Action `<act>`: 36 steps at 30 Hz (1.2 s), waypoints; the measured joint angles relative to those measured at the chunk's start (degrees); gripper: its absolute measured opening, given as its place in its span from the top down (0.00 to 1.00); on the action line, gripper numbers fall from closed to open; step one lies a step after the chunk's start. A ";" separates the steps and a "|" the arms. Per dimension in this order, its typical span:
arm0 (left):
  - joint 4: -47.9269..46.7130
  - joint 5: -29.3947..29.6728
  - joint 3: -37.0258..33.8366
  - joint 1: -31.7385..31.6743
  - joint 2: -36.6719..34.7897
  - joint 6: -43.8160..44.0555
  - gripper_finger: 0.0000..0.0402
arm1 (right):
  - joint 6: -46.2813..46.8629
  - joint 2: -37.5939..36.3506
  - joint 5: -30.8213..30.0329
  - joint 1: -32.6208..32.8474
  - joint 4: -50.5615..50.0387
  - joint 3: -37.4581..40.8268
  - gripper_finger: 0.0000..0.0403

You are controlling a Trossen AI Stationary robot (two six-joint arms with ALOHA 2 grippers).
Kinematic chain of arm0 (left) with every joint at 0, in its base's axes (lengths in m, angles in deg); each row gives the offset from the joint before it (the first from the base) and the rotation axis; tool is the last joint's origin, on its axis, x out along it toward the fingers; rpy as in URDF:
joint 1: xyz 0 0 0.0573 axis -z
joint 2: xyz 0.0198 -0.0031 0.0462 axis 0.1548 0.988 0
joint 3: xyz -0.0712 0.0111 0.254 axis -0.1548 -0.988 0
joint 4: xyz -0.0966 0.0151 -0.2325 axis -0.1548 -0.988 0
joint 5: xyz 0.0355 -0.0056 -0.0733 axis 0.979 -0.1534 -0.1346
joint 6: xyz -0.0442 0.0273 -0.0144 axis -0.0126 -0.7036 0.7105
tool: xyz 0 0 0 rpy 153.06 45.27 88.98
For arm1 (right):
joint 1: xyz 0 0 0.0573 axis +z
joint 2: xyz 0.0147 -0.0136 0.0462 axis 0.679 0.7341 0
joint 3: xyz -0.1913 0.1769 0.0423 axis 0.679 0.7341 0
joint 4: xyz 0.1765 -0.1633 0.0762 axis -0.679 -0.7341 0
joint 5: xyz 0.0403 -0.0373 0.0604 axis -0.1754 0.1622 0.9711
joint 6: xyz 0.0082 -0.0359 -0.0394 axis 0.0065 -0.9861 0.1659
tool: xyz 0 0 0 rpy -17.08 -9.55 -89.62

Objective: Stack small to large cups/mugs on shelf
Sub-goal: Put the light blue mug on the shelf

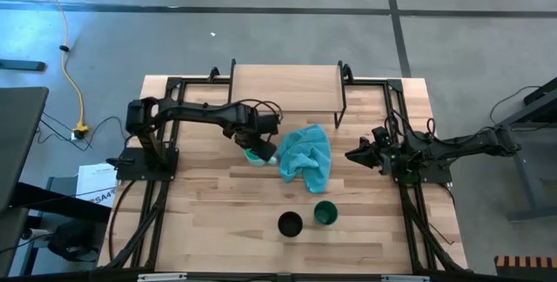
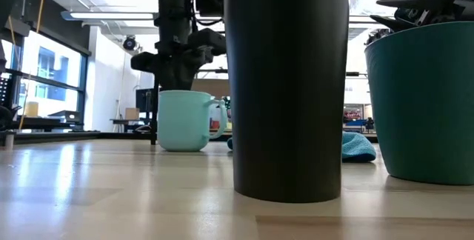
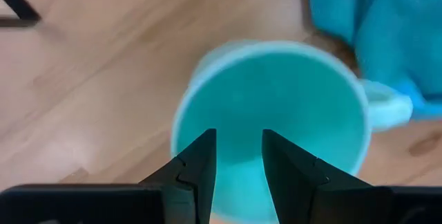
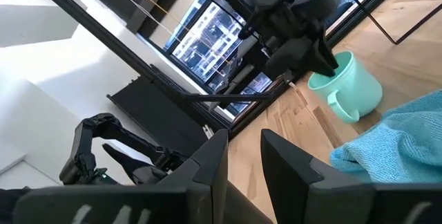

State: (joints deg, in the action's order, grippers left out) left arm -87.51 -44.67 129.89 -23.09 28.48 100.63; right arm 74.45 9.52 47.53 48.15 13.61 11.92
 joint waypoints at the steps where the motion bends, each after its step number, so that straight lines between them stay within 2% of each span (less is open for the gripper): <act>1: 0.44 -0.09 0.01 0.26 -0.11 -0.24 0.74 | -0.01 -0.04 0.00 0.00 -0.16 0.00 0.80; 7: 1.17 -0.56 1.23 0.74 -0.94 -0.76 0.74 | -0.04 0.04 0.00 0.00 -0.21 0.00 0.80; 15: -6.70 4.50 3.98 0.71 -0.91 -1.65 0.74 | -0.04 0.04 0.00 0.00 -0.20 0.00 0.80; 27: -8.18 8.60 3.57 0.71 -0.43 -1.85 0.74 | 0.04 0.04 0.00 0.00 -0.22 0.00 0.80; 36: -4.03 5.04 -2.43 0.71 -0.41 -1.62 0.74 | 0.13 0.04 0.00 0.00 -0.22 0.00 0.80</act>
State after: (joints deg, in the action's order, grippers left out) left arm -91.55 -39.63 127.45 -22.38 28.07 99.01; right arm 74.58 9.57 47.53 48.15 13.39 11.92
